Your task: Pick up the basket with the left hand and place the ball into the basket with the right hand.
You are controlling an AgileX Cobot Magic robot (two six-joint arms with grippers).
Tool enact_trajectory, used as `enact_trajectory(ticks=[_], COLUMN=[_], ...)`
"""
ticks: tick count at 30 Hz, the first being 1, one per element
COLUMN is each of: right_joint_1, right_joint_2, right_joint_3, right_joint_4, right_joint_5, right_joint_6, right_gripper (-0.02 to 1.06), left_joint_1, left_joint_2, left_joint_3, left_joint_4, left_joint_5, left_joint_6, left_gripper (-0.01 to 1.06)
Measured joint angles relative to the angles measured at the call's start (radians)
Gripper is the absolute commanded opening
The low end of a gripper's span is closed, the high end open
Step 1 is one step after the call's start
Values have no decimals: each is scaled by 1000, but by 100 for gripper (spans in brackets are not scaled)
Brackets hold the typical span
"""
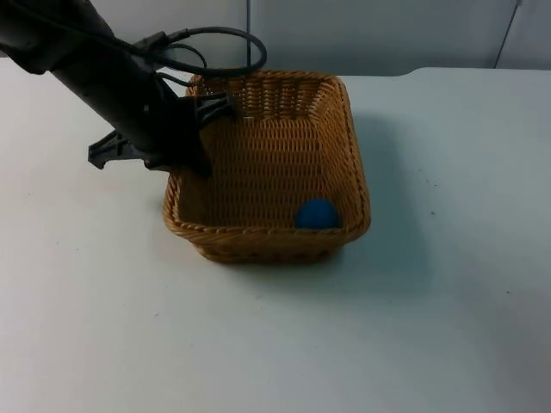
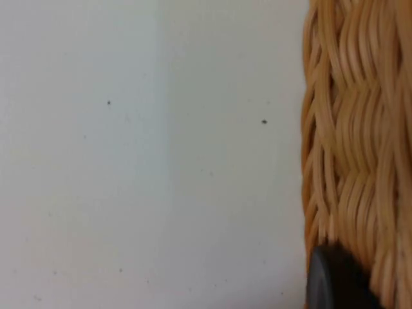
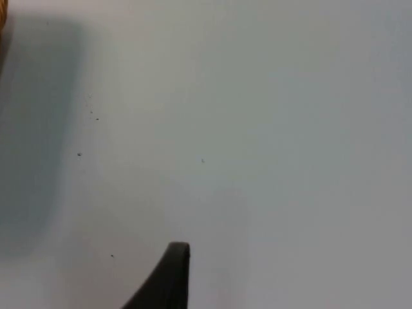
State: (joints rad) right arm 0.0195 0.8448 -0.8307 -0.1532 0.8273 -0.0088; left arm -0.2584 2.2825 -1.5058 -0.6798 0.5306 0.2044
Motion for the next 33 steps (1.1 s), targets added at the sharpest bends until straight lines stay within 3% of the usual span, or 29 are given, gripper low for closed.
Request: enact_trajectory(ticks=[1, 2, 5, 6, 7, 16, 25, 30, 33], right_joint_1=[0, 0, 0, 0, 0, 0, 0, 0, 0], right_joint_2=[0, 0, 0, 0, 0, 0, 0, 0, 0], right_joint_3=[0, 0, 0, 0, 0, 0, 0, 0, 0], right_joint_4=[0, 0, -2, -2, -4, -6, -6, -2, 2], right_joint_5=[0, -2, -6, -6, -8, -13, -13, -15, -22], right_joint_6=[0, 0, 0, 0, 0, 2, 2, 9, 9], right_gripper=[105, 105, 105, 105, 105, 105, 105, 105, 105], left_joint_1=[0, 0, 0, 0, 0, 0, 0, 0, 0], left_joint_2=[0, 0, 0, 0, -2, -18, -178, -300, -342], left_joint_3=[0, -2, -4, -4, -6, -6, -4, -4, -4], left_joint_4=[16, 26, 43, 49, 53, 93, 270, 537, 646], left_joint_5=[2, 4, 14, 17, 25, 90, 154, 247, 267], left_joint_6=[-7, -10, -17, -31, -49, -51, -134, -281, -303], left_gripper=[20, 32, 95, 95, 105, 105, 105, 105, 105])
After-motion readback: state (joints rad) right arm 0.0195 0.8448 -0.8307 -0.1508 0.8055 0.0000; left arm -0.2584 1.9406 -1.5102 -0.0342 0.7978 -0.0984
